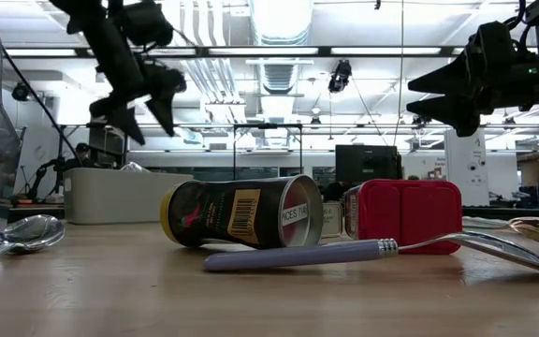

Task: Pick & Place Food Item
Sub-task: Put the yellow seasoning can into the gray bin

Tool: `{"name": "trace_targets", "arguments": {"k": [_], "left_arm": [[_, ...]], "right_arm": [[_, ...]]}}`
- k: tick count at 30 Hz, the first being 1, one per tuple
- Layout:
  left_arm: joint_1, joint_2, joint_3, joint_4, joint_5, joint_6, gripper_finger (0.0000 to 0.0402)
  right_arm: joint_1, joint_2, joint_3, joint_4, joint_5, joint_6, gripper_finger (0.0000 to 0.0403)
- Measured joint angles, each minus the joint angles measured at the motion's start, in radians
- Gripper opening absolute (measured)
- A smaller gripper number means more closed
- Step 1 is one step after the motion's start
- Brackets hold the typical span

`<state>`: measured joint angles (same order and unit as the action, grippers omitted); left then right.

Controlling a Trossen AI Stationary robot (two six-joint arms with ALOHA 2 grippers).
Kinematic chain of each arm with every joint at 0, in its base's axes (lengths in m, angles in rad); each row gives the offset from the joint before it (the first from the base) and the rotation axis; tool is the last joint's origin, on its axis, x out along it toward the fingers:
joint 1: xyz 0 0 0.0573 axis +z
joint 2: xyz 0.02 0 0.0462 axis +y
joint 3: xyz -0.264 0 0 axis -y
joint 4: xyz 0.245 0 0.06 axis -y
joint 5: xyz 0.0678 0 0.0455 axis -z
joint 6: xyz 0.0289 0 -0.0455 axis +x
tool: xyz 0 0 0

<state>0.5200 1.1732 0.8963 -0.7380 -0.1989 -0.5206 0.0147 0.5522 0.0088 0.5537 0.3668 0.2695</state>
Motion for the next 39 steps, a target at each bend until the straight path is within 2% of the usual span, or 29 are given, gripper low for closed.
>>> {"name": "trace_targets", "arguments": {"k": [8,12,16,21,24,30,39], "left_arm": [[-0.266,0.000,0.063,0.010,-0.206,0.007,0.0371],[-0.395,0.000,0.071,0.051,-0.240,0.076,0.0371],[-0.497,0.000,0.067,0.115,-0.216,0.159,0.0371],[-0.591,0.001,0.065,0.213,-0.097,0.276,0.0371],[-0.643,0.024,0.065,0.255,-0.093,0.314,0.0371],[-0.707,0.112,0.064,0.307,-0.089,0.354,0.0371],[-0.776,0.281,0.064,0.413,-0.002,0.357,0.0371]], "right_arm": [[0.000,0.000,0.000,0.000,0.000,0.000,0.0276],[0.000,0.000,0.000,0.000,0.000,0.000,0.0276],[0.000,0.000,0.000,0.000,0.000,0.000,0.0276],[0.000,0.000,0.000,0.000,0.000,0.000,0.0276],[0.000,0.000,0.000,0.000,0.000,0.000,0.0276],[0.000,0.000,0.000,0.000,0.000,0.000,0.0276],[0.000,0.000,0.000,0.000,0.000,0.000,0.0276]]}}
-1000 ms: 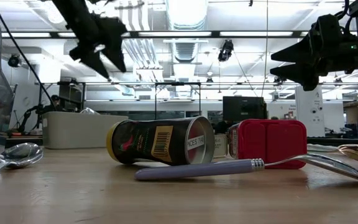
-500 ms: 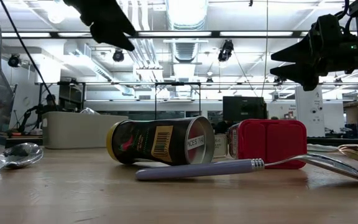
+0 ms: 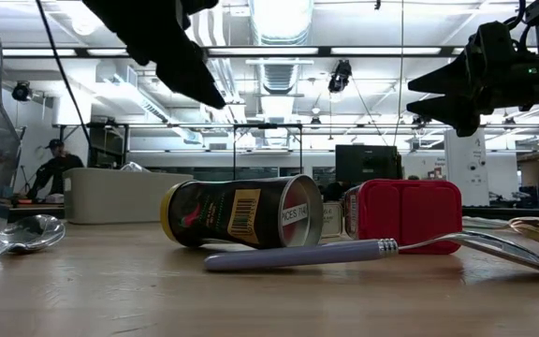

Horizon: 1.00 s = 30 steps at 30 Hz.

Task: Pick & Place Food Item
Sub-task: Put the yellow seasoning can into the gray bin

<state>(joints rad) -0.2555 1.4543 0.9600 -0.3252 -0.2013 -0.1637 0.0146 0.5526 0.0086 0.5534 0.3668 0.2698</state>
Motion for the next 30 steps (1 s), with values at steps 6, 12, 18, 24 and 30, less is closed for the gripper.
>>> {"name": "trace_targets", "arguments": {"k": [6,12,18,24,30], "left_arm": [[-0.040,0.085,0.000,0.088,0.082,-0.004,0.0371],[-0.058,0.160,0.000,0.155,0.082,-0.005,0.0371],[-0.057,0.210,-0.001,0.184,0.086,0.057,0.0371],[-0.057,0.256,-0.001,0.202,0.170,0.055,0.0371],[-0.049,0.298,0.003,0.201,0.195,0.033,0.0371]], "right_arm": [[0.000,0.000,0.000,0.000,0.000,0.000,0.0276],[0.000,0.000,0.000,0.000,0.000,0.000,0.0276],[0.000,0.000,0.000,-0.002,0.000,0.000,0.0276],[0.000,0.000,0.000,-0.003,0.000,0.000,0.0276],[0.000,0.000,0.000,-0.004,0.000,0.000,0.0276]]}}
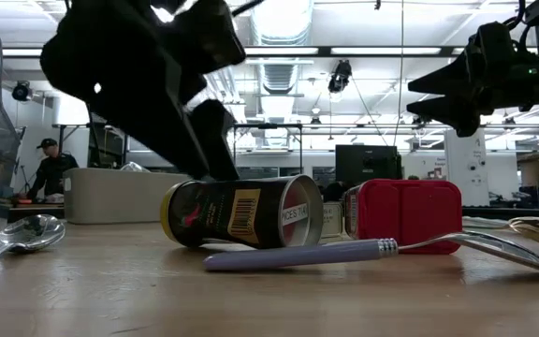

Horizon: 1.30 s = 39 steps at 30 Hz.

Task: Pick & Place Food Item
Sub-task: Put the yellow seasoning can into the gray bin

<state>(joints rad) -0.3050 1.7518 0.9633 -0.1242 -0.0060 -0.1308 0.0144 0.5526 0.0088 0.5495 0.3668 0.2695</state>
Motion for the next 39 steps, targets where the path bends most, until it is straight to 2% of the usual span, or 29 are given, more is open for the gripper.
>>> {"name": "trace_targets", "arguments": {"k": [8,16,31,39], "left_arm": [[0.028,0.060,0.014,-0.011,0.041,-0.017,0.0371],[0.047,0.068,0.014,-0.021,0.063,-0.030,0.0366],[0.057,0.067,0.013,-0.039,0.051,-0.053,0.0242],[0.058,0.066,0.014,-0.041,0.044,-0.056,0.0217]], "right_arm": [[0.000,0.000,0.000,0.000,0.000,0.000,0.0276],[0.000,0.000,0.000,0.000,0.000,0.000,0.0276],[0.000,0.000,0.000,0.000,0.000,0.000,0.0276],[0.000,0.000,0.000,0.000,0.000,0.000,0.0276]]}}
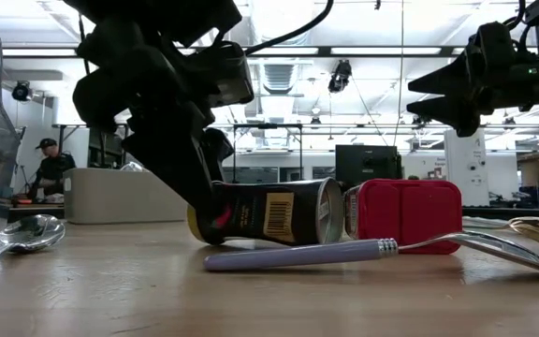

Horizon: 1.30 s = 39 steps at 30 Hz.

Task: Pick & Place Food Item
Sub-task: Put the yellow seasoning can into the gray bin

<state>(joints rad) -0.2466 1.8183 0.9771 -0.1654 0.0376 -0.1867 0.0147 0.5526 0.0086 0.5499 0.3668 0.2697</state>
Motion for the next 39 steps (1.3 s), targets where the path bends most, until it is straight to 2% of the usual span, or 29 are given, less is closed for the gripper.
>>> {"name": "trace_targets", "arguments": {"k": [12,21,25,39], "left_arm": [[0.001,-0.017,0.000,-0.023,-0.008,-0.004,0.0215],[0.000,-0.096,-0.001,-0.041,-0.044,-0.004,0.0215],[0.000,-0.169,0.004,-0.084,-0.116,-0.035,0.0215],[0.002,-0.515,0.000,-0.425,-0.519,-0.431,0.0214]], "right_arm": [[0.000,0.000,0.000,0.000,0.000,0.000,0.0276],[0.000,0.000,0.000,0.000,0.000,0.000,0.0276],[0.000,0.000,0.000,0.000,0.000,0.000,0.0276],[0.000,0.000,0.000,0.000,0.000,0.000,0.0276]]}}
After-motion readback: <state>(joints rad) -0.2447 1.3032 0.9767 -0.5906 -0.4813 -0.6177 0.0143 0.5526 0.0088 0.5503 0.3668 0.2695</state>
